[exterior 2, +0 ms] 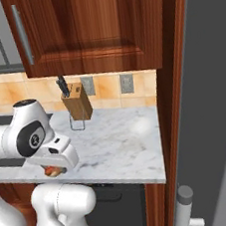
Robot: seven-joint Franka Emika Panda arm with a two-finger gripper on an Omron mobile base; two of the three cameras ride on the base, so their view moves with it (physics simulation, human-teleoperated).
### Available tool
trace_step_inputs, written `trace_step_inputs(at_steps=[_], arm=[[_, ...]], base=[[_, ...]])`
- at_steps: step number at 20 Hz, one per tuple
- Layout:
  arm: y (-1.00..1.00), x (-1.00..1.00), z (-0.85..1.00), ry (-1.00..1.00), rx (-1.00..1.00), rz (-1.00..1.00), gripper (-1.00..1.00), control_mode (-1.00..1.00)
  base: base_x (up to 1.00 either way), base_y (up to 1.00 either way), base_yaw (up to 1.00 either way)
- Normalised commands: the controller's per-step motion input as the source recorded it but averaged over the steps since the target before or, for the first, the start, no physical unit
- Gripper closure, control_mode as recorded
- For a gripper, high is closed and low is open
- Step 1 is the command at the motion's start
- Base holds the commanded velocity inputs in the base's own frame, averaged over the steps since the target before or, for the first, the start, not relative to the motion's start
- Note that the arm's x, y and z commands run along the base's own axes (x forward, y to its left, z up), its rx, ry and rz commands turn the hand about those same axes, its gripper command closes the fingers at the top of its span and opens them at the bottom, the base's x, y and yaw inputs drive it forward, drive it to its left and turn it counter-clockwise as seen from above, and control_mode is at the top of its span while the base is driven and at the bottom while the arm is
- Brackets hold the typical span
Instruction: Store the hot dog in the freezer for long-term storage. Close the freezer door after placing the cooked food.
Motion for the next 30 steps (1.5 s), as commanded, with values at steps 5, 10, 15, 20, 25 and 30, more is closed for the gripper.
trace_step_inputs(at_steps=[5,10,15,20,25,30], arm=[[0.0,-0.25,0.2,0.0,0.0,0.03,1.0,-1.0],[0.0,0.0,0.0,0.0,0.0,0.0,1.0,-1.0],[0.0,-0.12,0.0,-0.03,0.0,0.0,1.0,-1.0],[0.0,-0.2,0.0,0.0,0.0,0.0,1.0,1.0],[0.0,0.0,0.0,0.0,0.0,0.0,1.0,1.0],[0.0,0.0,0.0,0.0,0.0,0.0,1.0,1.0]], base=[[0.0,0.0,0.0],[0.0,0.0,0.0],[0.0,0.0,0.0],[-0.44,0.0,0.0],[-0.83,0.0,0.0],[-0.85,0.0,0.0]])
